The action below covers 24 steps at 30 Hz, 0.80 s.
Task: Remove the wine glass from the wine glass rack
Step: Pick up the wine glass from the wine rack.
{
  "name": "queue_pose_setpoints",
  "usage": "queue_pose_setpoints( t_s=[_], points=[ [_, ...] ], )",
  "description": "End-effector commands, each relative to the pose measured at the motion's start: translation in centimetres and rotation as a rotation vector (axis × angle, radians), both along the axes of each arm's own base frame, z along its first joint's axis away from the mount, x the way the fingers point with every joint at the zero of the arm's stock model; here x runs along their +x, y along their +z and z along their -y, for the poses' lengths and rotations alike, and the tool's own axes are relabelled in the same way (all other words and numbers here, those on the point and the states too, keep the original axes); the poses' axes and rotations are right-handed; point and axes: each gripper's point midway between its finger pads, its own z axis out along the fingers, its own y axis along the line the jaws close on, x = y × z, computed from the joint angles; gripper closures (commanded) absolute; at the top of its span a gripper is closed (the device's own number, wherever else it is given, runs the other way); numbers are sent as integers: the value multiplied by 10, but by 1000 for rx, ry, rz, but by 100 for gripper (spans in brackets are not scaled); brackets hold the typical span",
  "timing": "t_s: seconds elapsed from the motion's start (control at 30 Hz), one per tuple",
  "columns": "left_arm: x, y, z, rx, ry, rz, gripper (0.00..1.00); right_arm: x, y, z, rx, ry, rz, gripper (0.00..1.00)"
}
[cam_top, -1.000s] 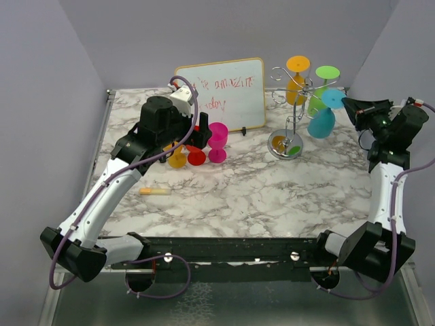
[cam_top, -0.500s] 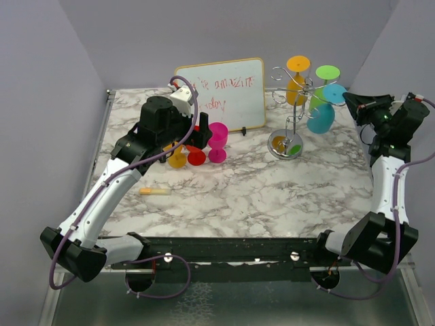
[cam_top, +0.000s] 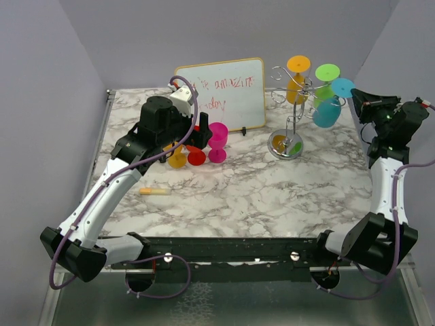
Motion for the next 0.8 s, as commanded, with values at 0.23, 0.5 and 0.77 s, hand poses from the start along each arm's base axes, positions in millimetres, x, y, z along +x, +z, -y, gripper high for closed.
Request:
queue_pose_setpoints(
  t_s=[0.23,0.5,0.77],
  points=[
    [-2,6,1,-25,-6,-1,1,2,1,21,29,-127,17,99],
    [-3,9,0,-24,-9,8,1,-12,6,27,-32,-197,48,100],
    [-4,8,-1,-17,-7,9,1,-24,4,26,-41,-222,23,100]
  ],
)
